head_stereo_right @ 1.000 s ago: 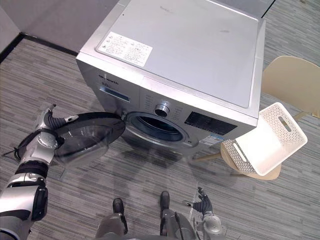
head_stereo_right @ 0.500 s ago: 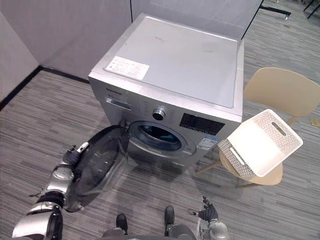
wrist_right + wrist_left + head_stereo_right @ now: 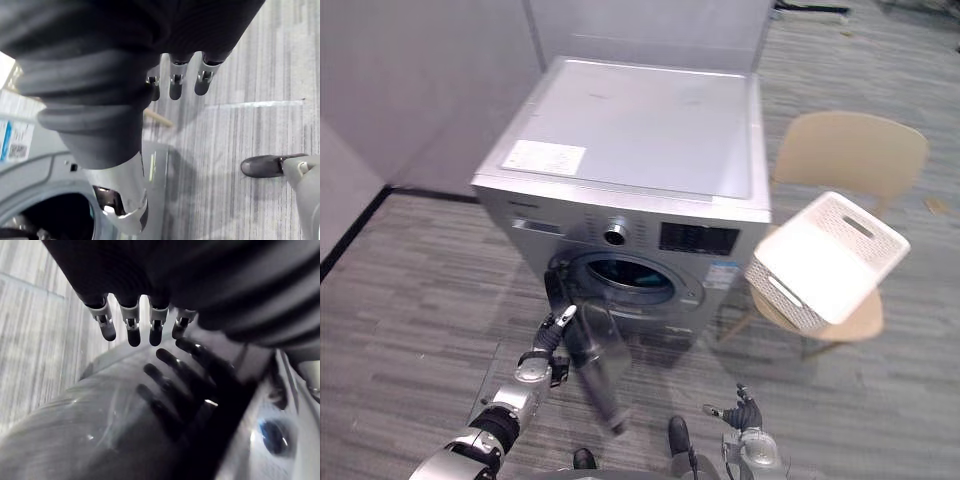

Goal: Pick up the laundry basket with both hands and put the clothes into the washing machine.

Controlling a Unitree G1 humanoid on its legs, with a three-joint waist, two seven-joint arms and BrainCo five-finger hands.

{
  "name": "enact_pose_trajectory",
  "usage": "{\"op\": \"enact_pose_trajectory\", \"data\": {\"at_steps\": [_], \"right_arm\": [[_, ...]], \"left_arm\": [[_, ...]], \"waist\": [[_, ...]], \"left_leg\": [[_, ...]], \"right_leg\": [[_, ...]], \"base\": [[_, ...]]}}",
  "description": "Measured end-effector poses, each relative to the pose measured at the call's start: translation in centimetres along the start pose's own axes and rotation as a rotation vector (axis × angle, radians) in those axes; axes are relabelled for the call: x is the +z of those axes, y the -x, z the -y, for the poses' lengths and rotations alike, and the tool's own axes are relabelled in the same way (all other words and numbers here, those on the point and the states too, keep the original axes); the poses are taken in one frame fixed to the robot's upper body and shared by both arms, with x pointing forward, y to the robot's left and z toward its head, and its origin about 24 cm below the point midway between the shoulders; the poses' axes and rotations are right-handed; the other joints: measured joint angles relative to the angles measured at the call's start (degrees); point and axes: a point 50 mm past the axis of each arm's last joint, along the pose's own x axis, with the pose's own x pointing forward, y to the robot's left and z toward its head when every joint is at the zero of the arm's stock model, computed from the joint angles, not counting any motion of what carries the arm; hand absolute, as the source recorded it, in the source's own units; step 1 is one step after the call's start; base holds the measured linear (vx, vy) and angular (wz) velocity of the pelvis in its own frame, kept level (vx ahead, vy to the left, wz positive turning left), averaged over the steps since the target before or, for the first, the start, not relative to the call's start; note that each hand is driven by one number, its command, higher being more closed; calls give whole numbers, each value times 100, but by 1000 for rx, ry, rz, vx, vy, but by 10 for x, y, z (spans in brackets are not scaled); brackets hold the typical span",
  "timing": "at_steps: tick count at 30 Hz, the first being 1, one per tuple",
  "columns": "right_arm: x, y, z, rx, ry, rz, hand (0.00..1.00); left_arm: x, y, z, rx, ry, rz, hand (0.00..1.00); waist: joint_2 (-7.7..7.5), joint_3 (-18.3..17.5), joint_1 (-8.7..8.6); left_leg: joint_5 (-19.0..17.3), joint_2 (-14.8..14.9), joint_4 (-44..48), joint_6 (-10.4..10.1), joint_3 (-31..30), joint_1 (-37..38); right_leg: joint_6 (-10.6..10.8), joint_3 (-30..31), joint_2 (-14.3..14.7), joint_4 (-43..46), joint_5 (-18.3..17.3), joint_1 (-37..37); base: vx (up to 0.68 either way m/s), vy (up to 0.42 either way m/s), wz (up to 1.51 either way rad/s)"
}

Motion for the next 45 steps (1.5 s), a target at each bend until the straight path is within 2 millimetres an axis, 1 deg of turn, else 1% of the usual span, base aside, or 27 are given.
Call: {"op": "enact_pose_trajectory", "data": {"at_steps": [1, 2, 3, 4, 5, 6, 7, 8, 10, 14, 16, 17, 19, 21, 22, 26, 28, 30, 31, 32, 33, 34, 36, 37, 38, 40, 45], "right_arm": [[6, -2, 9, -25, -11, 24, 0], [10, -3, 12, -33, -20, 36, 0], [21, -5, 16, -43, -32, 72, 0], [27, -6, 17, -44, -37, 95, 0], [37, -8, 14, -33, -49, 132, 0], [38, -6, 13, -33, -62, 143, 0], [36, -6, 15, -39, -64, 138, 0], [16, 2, 23, -69, -75, 82, 0], [-6, 11, 30, -102, -108, 20, 0], [-17, 16, 20, -81, -119, -17, 0], [-20, 14, 13, -70, -132, -36, 0], [-20, 13, 11, -68, -133, -43, 0], [-22, 8, 4, -56, -135, -66, 0], [-21, 5, -2, -41, -134, -82, 0], [-22, 4, -6, -29, -121, -94, 0], [-18, 1, -10, -13, -99, -86, 0], [-14, 0, -11, -16, -90, -75, 0], [-13, -1, -11, -16, -86, -71, 0], [-16, 1, -11, -15, -79, -78, 0], [-19, 2, -10, -18, -76, -86, 0], [-21, 3, -9, -20, -75, -91, 0], [-24, 5, -8, -23, -75, -100, 0], [-19, 3, -2, -34, -61, -79, 0], [-11, 0, -2, -31, -58, -51, 0], [-6, -2, -3, -29, -60, -34, 0], [10, -6, -18, 12, -65, 18, 0], [24, -9, -35, 55, -71, 48, 0]], "left_arm": [[10, 7, 38, -177, -95, 52, 0], [22, 13, 62, -275, -118, 94, 0], [58, 29, 110, -453, -109, 206, 0], [82, 41, 134, -538, -96, 284, 0], [123, 67, 160, -675, -83, 460, 0], [150, 88, 171, -774, -88, 619, 0], [157, 94, 173, -798, -91, 660, 0], [164, 102, 175, -821, -86, 707, 0], [159, 96, 174, -763, -135, 704, 0], [140, 90, 172, -709, -195, 679, 0], [105, 82, 162, -705, -171, 570, 0], [95, 80, 158, -703, -171, 539, 0], [53, 65, 130, -653, -172, 400, 0], [23, 61, 106, -640, -155, 314, 0], [11, 66, 102, -640, -139, 295, 0], [-19, 69, 82, -574, -51, 214, 0], [-38, 60, 57, -455, 2, 128, 0], [-60, 54, 31, -340, 45, 28, 0], [-81, 51, 7, -223, 89, -69, 0], [-95, 52, -18, -111, 116, -127, 0], [-102, 54, -30, -64, 123, -147, 0], [-109, 56, -47, 5, 133, -167, 0], [-115, 60, -66, 81, 141, -183, 0], [-122, 65, -72, 109, 145, -204, 0], [-126, 68, -73, 110, 144, -215, 0], [-134, 74, -74, 111, 143, -240, 0], [-125, 67, -65, 85, 160, -207, 0]], "waist": [[2, 34, -186], [6, 61, -283], [-15, 104, -468], [-21, 127, -569], [-46, 190, -821], [-40, 210, -1020], [-12, 202, -1062], [77, 196, -1026], [231, 251, -957], [352, 298, -847], [396, 297, -809], [405, 290, -734], [441, 256, -439], [438, 260, -327], [435, 261, -225], [414, 245, -36], [379, 251, 94], [335, 280, 125], [355, 275, 225], [310, 305, 296], [305, 309, 318], [275, 313, 386], [285, 297, 453], [297, 291, 523], [283, 296, 581], [129, 267, 674], [-138, 170, 676]], "left_leg": [[-143, -23, 104, 42, 211, 23], [-206, -34, 148, 61, 305, 50], [-311, -80, 156, 81, 508, 79], [-341, -102, 154, 100, 635, 95], [-410, -138, 158, 71, 856, 115], [-464, -117, 191, 92, 1089, 200], [-485, -86, 228, 110, 1147, 224], [-522, -21, 280, 93, 1189, 292], [-518, 40, 309, 88, 1032, 295], [-475, 48, 332, 35, 596, 318], [-407, 23, 351, 11, 61, 419], [-402, 20, 366, 14, -68, 408], [-307, -49, 360, 68, -564, 251], [-130, -130, 338, 72, -929, 47], [-68, -149, 314, 46, -1138, 9], [35, -179, 286, 99, -1744, -31], [231, -248, 157, 98, -2137, -164], [354, -273, 156, 118, -2486, -339], [370, -284, 227, 120, -2686, -471], [336, -272, 322, 196, -2659, -658], [268, -247, 380, 293, -2518, -734], [159, -164, 415, 460, -2044, -793], [247, -8, 418, 464, -1277, -826], [402, 36, 399, 334, -1024, -821], [433, 27, 391, 315, -1025, -821], [360, -157, 397, 360, -941, -826], [350, -454, 185, 441, -611, -544]], "right_leg": [[51, 253, -16, 27, 3, -81], [54, 343, -30, 23, -4, -84], [85, 555, -57, 13, 11, -106], [89, 647, -67, 1, 14, -138], [118, 820, -66, 6, 46, -213], [137, 1019, -38, 0, 96, -248], [142, 1081, 4, -1, 126, -254], [132, 1166, 88, 1, 134, -249], [129, 978, 101, 6, 132, -203], [98, 419, -27, 9, -31, 132], [69, -227, -152, 52, -198, 560], [62, -363, -175, 84, -240, 615], [71, -844, -288, 109, -323, 681], [68, -1212, -349, 90, -326, 699], [56, -1426, -369, 79, -334, 780], [0, -2051, -384, 88, -443, 1072], [0, -2461, -398, 117, -534, 1088], [-11, -2807, -432, 207, -642, 1080], [1, -3069, -451, 304, -728, 1087], [26, -3354, -486, 367, -792, 1148], [53, -3531, -520, 395, -830, 1196], [113, -3801, -628, 414, -886, 1299], [201, -4167, -746, 513, -927, 1342], [283, -4171, -831, 619, -987, 1301], [310, -4144, -878, 648, -1009, 1291], [356, -3839, -1028, 697, -1040, 1196], [390, -3330, -1263, 640, -1016, 1165]], "base": [[-48, 32, -77], [-16, 71, -97], [7, 60, -77], [39, 99, -104], [63, 83, -115], [63, 83, -111], [206, 8, -96], [222, -37, -48], [223, -58, 6], [87, -22, 75], [23, -12, 135], [-9, -14, 123], [-13, -26, 111], [-52, -44, 107], [-65, -47, 99], [-99, -40, 84], [-154, -50, 91], [-165, -32, 104], [-195, -32, 116], [-156, -19, 124], [-108, 19, 142], [-17, 58, 153], [44, 80, 123], [66, 68, 45], [88, 98, 17], [120, 125, -6], [193, 84, -21]]}}
